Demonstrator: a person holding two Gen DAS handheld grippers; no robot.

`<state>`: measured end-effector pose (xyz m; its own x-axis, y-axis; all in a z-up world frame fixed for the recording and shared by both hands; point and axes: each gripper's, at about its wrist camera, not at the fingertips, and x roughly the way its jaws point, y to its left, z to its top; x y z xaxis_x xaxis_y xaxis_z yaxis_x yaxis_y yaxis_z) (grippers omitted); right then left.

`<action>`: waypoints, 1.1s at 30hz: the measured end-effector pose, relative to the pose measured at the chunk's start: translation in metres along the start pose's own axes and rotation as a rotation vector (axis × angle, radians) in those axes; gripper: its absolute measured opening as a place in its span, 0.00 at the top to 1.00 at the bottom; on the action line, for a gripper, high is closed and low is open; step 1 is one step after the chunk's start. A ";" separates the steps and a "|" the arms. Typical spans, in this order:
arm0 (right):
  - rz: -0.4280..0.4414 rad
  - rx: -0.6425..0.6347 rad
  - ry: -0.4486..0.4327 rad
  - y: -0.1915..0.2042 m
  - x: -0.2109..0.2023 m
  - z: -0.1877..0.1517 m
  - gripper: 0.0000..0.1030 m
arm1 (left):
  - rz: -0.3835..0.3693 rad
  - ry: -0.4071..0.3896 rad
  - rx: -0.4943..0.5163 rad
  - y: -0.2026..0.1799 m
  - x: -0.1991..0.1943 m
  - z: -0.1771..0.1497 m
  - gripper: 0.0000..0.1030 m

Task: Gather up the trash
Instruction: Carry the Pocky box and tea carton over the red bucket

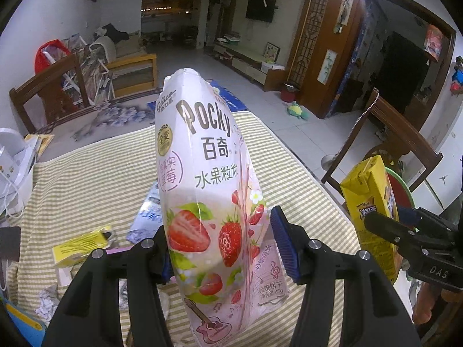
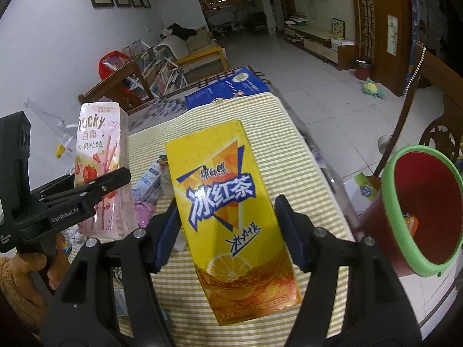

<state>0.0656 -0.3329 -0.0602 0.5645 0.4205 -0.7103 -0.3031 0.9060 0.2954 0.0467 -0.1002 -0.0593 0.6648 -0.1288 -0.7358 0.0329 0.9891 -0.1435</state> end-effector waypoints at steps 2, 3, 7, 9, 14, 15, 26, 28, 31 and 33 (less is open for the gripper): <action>-0.003 0.008 -0.004 -0.010 -0.002 0.002 0.40 | -0.002 0.001 0.005 -0.008 0.003 0.003 0.48; -0.004 0.011 -0.007 -0.014 -0.002 0.003 0.40 | -0.003 0.002 0.008 -0.013 0.005 0.005 0.48; -0.011 0.027 -0.017 -0.036 -0.006 0.008 0.40 | -0.007 0.000 0.017 -0.028 0.012 0.009 0.48; -0.011 0.040 -0.020 -0.049 -0.007 0.011 0.39 | -0.009 0.000 0.023 -0.037 0.015 0.012 0.48; -0.009 0.060 -0.025 -0.074 -0.008 0.017 0.40 | -0.011 0.004 0.034 -0.061 0.023 0.016 0.48; -0.009 0.062 -0.026 -0.078 -0.008 0.018 0.39 | -0.010 0.005 0.038 -0.066 0.024 0.017 0.48; -0.017 0.100 -0.066 -0.131 -0.026 0.029 0.39 | -0.031 -0.003 0.097 -0.128 0.032 0.031 0.48; -0.026 0.108 -0.076 -0.142 -0.032 0.029 0.40 | -0.046 -0.010 0.119 -0.146 0.034 0.035 0.48; -0.045 0.126 -0.088 -0.160 -0.039 0.028 0.39 | -0.067 -0.012 0.149 -0.167 0.038 0.039 0.48; -0.064 0.145 -0.094 -0.175 -0.046 0.026 0.39 | -0.085 -0.013 0.171 -0.181 0.040 0.040 0.48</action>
<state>0.1127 -0.5091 -0.0630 0.6504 0.3585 -0.6696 -0.1542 0.9256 0.3457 0.0966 -0.2812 -0.0363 0.6636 -0.2131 -0.7171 0.2150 0.9725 -0.0900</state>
